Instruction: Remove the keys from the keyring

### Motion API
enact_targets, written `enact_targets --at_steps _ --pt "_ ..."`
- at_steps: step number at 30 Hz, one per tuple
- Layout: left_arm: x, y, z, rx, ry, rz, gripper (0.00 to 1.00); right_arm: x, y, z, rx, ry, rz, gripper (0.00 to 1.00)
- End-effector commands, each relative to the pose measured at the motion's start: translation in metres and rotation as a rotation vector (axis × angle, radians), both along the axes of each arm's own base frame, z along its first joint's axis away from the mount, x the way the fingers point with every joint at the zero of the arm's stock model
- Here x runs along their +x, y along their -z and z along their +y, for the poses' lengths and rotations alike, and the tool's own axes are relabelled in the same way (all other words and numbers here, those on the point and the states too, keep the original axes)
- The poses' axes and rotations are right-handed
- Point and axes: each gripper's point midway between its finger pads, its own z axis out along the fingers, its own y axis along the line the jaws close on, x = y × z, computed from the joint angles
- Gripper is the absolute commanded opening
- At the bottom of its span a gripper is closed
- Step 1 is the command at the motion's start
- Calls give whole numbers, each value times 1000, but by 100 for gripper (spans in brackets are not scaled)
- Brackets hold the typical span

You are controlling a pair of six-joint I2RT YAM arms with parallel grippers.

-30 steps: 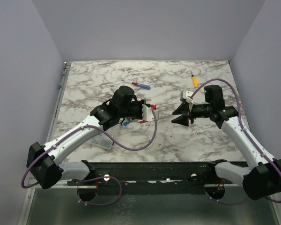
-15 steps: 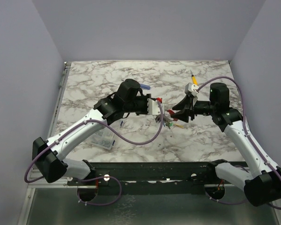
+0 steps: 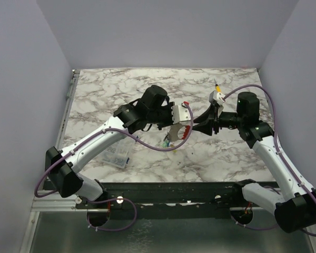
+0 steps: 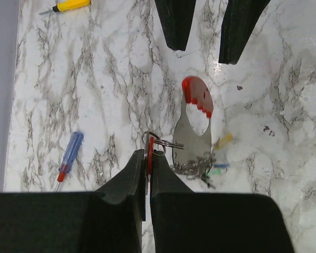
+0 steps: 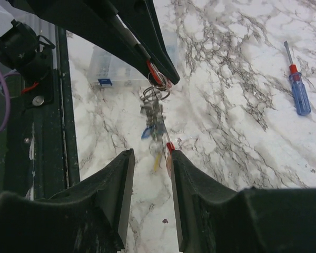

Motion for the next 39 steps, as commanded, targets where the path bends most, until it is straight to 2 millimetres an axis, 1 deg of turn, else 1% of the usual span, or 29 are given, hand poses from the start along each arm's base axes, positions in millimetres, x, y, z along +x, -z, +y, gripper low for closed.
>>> enact_targets --at_steps 1,4,7,9,11,14,19,24,27,31,36,39 --pt "3 -17 -5 -34 -68 25 0 4 -19 4 34 -12 -40 41" --pt "-1 -18 -9 -41 -52 40 0 4 -20 5 39 -19 -46 41" --pt "-22 -19 -11 -60 93 14 0 6 -21 5 32 -25 -82 40" --pt "-29 -21 -10 -77 150 -22 0 7 -21 4 22 -32 -114 39" --pt "-30 -18 -10 -68 170 -44 0 6 -24 4 13 -49 -145 39" --pt "-28 -19 -9 -52 204 -102 0 3 -25 4 1 -76 -175 38" --pt "-36 -22 -7 -40 316 -206 0 2 -29 6 5 -109 -201 38" --pt "-43 -29 -5 -39 417 -330 0 -5 -28 10 20 -168 -204 37" --pt "-42 -33 -6 -39 444 -378 0 -10 -27 14 28 -200 -201 37" --pt "-45 -35 -9 -36 496 -432 0 -15 -24 24 25 -231 -215 36" --pt "-53 -35 -10 -27 577 -522 0 -14 -21 33 29 -241 -231 36" --pt "-54 -35 -10 -19 605 -571 0 -14 -22 36 32 -251 -237 35"
